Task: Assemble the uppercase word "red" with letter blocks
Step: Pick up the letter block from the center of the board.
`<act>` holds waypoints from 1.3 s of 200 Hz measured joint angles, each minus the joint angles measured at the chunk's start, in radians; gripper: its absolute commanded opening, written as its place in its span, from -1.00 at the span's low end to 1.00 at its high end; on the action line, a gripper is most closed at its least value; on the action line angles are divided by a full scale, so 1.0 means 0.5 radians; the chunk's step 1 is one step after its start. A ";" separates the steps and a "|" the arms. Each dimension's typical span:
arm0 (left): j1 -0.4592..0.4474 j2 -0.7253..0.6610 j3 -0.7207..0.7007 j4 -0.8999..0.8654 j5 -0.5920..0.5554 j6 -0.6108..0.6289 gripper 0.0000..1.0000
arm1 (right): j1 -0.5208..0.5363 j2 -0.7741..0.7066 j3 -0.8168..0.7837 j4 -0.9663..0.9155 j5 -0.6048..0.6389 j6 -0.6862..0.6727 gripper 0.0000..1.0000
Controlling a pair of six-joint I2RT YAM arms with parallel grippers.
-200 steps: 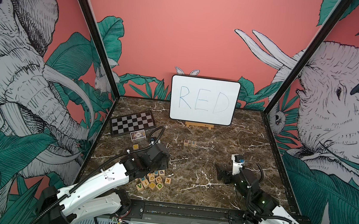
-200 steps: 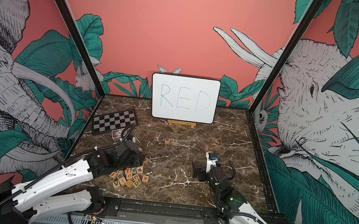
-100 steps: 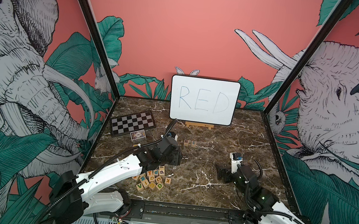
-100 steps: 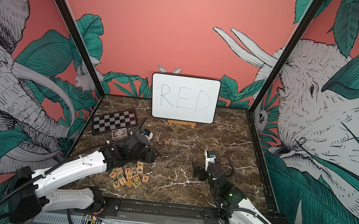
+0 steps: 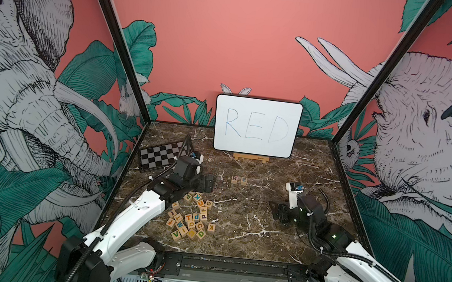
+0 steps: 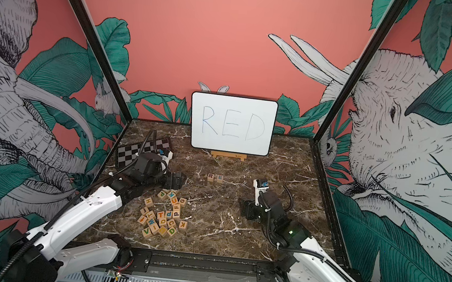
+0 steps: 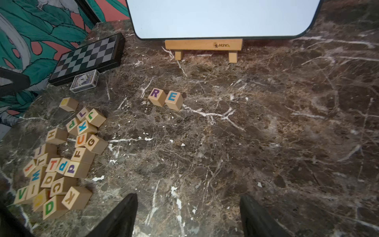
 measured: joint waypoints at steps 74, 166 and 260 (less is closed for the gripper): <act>0.154 0.051 0.176 -0.230 0.229 0.178 0.79 | 0.542 0.374 0.221 -0.018 0.115 0.050 0.35; 0.441 0.090 0.185 -0.333 0.401 0.143 0.70 | 1.383 1.443 0.748 0.209 0.497 -0.056 0.40; 0.471 0.150 0.273 -0.426 0.513 0.140 0.70 | 1.438 2.175 1.171 0.385 0.328 -0.125 0.34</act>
